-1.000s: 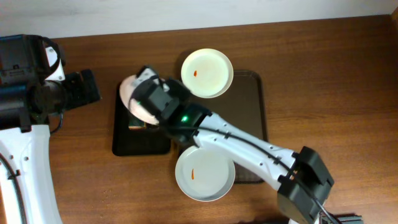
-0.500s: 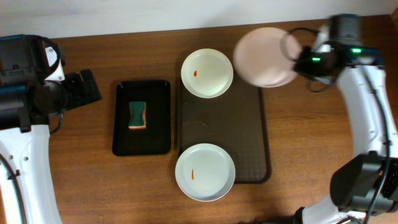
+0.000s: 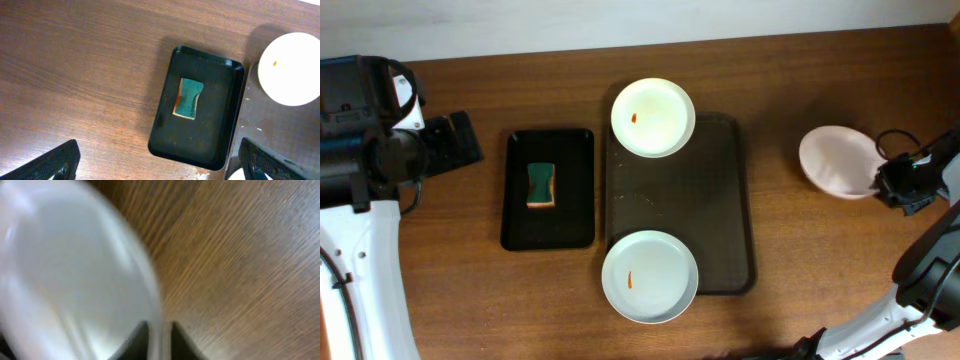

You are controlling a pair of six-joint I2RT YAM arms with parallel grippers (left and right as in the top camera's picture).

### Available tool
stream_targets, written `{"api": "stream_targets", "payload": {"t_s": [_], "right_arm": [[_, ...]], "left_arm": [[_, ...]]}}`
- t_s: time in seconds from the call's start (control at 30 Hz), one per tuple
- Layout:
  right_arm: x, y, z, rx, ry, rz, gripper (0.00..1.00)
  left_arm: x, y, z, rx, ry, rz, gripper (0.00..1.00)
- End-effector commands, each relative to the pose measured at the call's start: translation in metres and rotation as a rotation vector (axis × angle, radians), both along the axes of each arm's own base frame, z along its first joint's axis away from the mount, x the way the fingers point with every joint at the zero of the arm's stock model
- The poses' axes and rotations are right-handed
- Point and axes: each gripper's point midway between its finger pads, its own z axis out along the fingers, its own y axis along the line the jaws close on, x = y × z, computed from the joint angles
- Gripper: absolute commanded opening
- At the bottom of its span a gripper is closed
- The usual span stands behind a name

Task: Clean dirty plates on tray and stack at the side
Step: 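Grasp the top plate rim with the right gripper and pull it to tray center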

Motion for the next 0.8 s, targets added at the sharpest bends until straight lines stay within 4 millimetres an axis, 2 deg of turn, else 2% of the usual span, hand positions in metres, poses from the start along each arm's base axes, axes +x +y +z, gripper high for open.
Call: {"api": "stream_targets", "payload": {"t_s": [0.0,0.07,0.1,0.13,0.2,0.23,0.3,0.37,0.43,0.47,0.5,0.57,0.67,0.7,0.73,0.77], "right_arm": [[0.005,0.009,0.007,-0.002,-0.014,0.035,0.61],[0.025,0.026,0.020,-0.001,-0.101,0.149,0.62],[0.043,0.045,0.033,-0.001,-0.182,0.250,0.61],[0.062,0.072,0.049,0.001,-0.275,0.380,0.59],[0.081,0.109,0.065,-0.003,-0.373,0.544,0.56],[0.095,0.146,0.073,-0.015,-0.420,0.669,0.56],[0.113,0.208,0.075,-0.062,-0.471,0.883,0.56],[0.131,0.260,0.066,-0.170,-0.474,1.019,0.56],[0.148,0.303,0.049,-0.308,-0.463,1.103,0.56],[0.153,0.312,0.043,-0.349,-0.456,1.120,0.56],[0.161,0.328,0.025,-0.423,-0.437,1.140,0.61],[0.169,0.341,0.006,-0.443,-0.444,1.158,0.61],[0.177,0.346,-0.027,-0.385,-0.429,1.063,0.60],[0.177,0.347,-0.032,-0.378,-0.428,1.063,0.51],[0.177,0.348,-0.032,-0.371,-0.429,1.066,0.38],[0.176,0.348,-0.028,-0.368,-0.430,1.067,0.30]], "left_arm": [[-0.002,0.002,0.007,0.015,-0.020,0.000,1.00],[-0.002,0.002,0.007,0.014,-0.019,-0.001,1.00],[-0.002,0.002,0.007,0.012,-0.020,-0.002,1.00],[-0.002,0.002,0.007,0.012,-0.020,-0.002,1.00],[-0.001,0.002,0.007,0.013,-0.023,-0.002,1.00],[-0.001,0.002,0.007,0.013,-0.023,-0.002,1.00],[-0.001,0.002,0.007,0.013,-0.024,-0.002,1.00],[-0.001,0.002,0.007,0.013,-0.023,-0.002,1.00],[-0.001,0.002,0.007,0.012,-0.023,-0.002,1.00],[-0.001,0.002,0.007,0.012,-0.023,-0.002,1.00],[-0.001,0.002,0.007,0.012,-0.023,-0.002,1.00],[-0.001,0.002,0.007,0.012,-0.023,-0.002,1.00],[-0.001,0.002,0.007,0.012,-0.023,-0.002,1.00],[-0.001,0.002,0.007,0.012,-0.023,-0.002,1.00],[-0.001,0.002,0.007,0.012,-0.023,-0.002,1.00],[-0.002,0.002,0.007,0.012,-0.021,-0.002,1.00]]}}
